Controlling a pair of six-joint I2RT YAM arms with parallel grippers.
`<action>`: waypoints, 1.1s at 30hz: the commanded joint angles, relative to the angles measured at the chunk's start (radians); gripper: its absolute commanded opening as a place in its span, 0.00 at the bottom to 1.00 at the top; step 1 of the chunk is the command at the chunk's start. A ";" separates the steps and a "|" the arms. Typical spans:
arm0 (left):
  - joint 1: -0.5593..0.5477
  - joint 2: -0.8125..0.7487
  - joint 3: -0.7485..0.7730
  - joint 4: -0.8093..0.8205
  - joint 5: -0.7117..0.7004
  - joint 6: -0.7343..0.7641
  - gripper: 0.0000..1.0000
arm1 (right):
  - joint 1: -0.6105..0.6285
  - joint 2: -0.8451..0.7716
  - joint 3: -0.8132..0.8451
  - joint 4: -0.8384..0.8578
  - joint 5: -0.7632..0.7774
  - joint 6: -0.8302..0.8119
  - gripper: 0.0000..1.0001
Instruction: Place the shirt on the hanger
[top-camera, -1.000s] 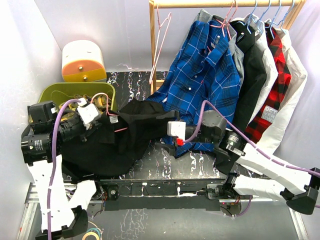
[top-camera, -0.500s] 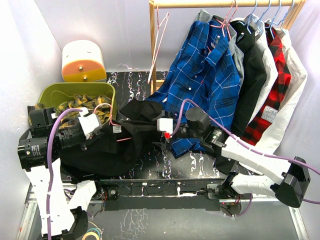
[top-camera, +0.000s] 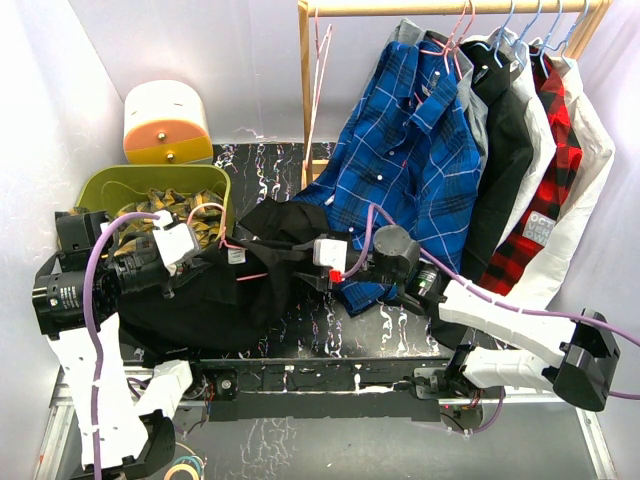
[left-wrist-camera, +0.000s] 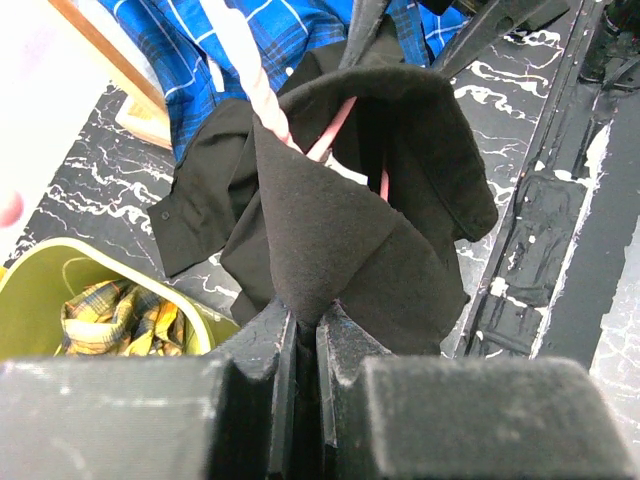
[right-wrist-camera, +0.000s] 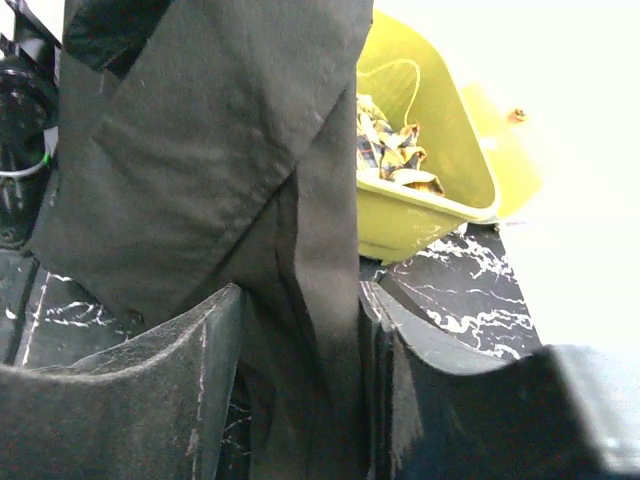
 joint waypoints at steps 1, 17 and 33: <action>0.004 0.009 0.008 -0.007 0.090 0.000 0.00 | 0.004 0.024 0.086 0.092 -0.051 0.092 0.57; 0.004 -0.058 -0.069 -0.009 0.080 0.047 0.00 | -0.164 0.224 0.366 -0.049 -0.757 0.511 0.12; 0.004 -0.050 -0.077 0.036 0.128 0.016 0.00 | -0.141 0.336 0.498 -0.069 -0.702 0.647 0.08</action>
